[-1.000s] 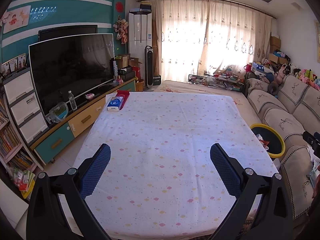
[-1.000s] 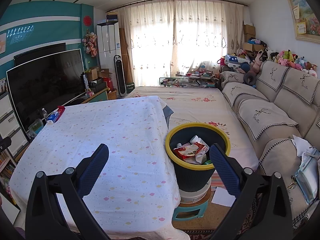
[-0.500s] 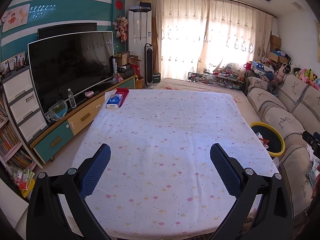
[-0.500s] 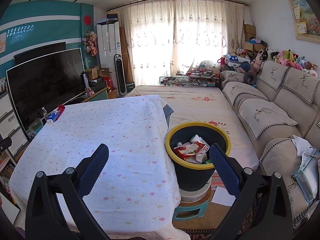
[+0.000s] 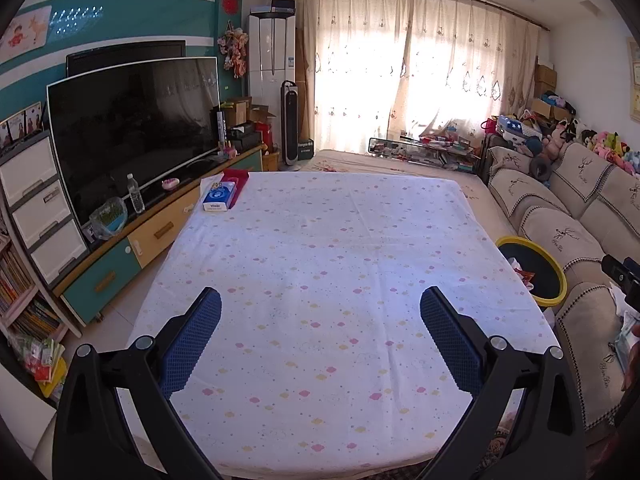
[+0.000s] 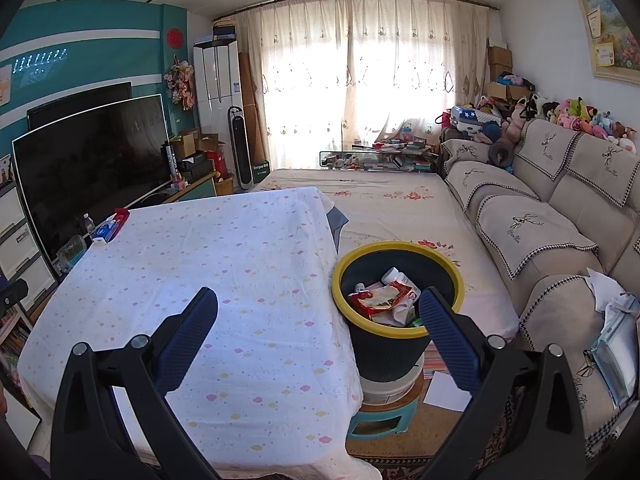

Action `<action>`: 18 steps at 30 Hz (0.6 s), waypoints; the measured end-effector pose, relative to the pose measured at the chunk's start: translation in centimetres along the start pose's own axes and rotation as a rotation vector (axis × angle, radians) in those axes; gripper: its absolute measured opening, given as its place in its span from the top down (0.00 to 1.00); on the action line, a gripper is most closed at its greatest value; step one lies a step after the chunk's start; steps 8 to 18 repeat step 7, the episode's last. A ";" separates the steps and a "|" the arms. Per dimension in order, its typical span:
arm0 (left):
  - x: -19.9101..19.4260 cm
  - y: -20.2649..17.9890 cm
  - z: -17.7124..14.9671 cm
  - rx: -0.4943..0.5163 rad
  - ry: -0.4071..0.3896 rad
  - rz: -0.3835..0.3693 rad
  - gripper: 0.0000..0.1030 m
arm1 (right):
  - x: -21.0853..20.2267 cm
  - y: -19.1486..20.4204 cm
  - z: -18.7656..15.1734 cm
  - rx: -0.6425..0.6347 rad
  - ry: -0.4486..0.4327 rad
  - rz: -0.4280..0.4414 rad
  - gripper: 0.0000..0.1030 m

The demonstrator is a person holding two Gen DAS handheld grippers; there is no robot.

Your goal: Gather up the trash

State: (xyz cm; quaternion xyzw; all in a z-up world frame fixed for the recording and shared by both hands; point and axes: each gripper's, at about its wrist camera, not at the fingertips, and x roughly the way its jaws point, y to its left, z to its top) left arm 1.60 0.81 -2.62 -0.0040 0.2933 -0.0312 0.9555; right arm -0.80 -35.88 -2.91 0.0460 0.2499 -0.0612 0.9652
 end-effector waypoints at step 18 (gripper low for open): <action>6.3 1.6 1.8 -0.008 0.092 0.021 0.05 | 4.2 2.2 1.9 -0.039 0.020 0.031 0.07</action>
